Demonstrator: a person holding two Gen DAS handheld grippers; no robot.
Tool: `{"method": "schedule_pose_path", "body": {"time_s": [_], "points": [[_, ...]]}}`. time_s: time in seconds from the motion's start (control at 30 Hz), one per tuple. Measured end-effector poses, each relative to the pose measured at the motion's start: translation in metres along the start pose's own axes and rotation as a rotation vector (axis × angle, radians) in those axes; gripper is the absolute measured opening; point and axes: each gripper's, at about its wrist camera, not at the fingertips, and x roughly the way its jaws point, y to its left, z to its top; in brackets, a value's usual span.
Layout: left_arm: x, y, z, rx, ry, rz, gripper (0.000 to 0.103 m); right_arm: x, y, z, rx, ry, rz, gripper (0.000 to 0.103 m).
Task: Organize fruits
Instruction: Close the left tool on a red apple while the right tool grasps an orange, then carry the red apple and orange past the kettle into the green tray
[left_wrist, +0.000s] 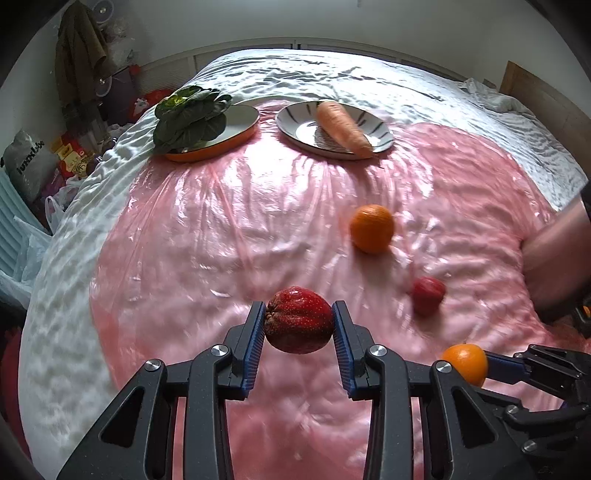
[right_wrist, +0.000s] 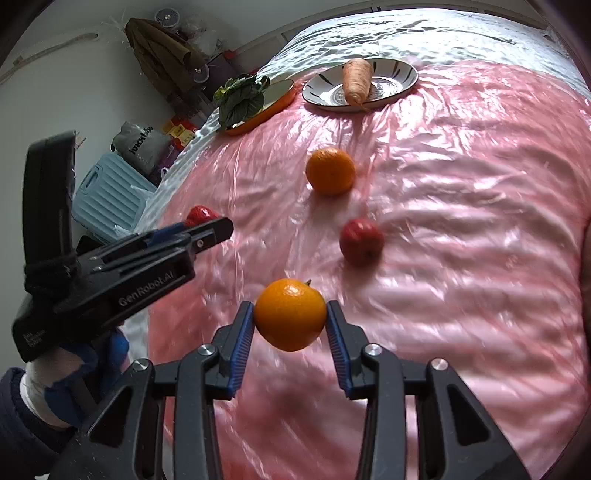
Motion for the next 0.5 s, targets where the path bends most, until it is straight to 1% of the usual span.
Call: {"method": "schedule_pose_path", "body": {"time_s": [0.13, 0.23, 0.4, 0.5], "points": [[-0.013, -0.017, -0.01, 0.022, 0.01, -0.02, 0.031, -0.015, -0.004, -0.014, 0.002, 0.004, -0.004, 0.07], [-0.027, -0.033, -0.016, 0.042, 0.015, -0.044, 0.031, -0.034, -0.012, -0.028, 0.012, 0.005, -0.007, 0.07], [-0.047, -0.064, -0.026, 0.072, 0.033, -0.086, 0.031, -0.061, -0.03, -0.05, 0.046, 0.017, -0.026, 0.07], [-0.057, -0.089, -0.034, 0.11, 0.044, -0.106, 0.031, -0.076, -0.041, -0.063, 0.064, 0.029, -0.036, 0.07]]}}
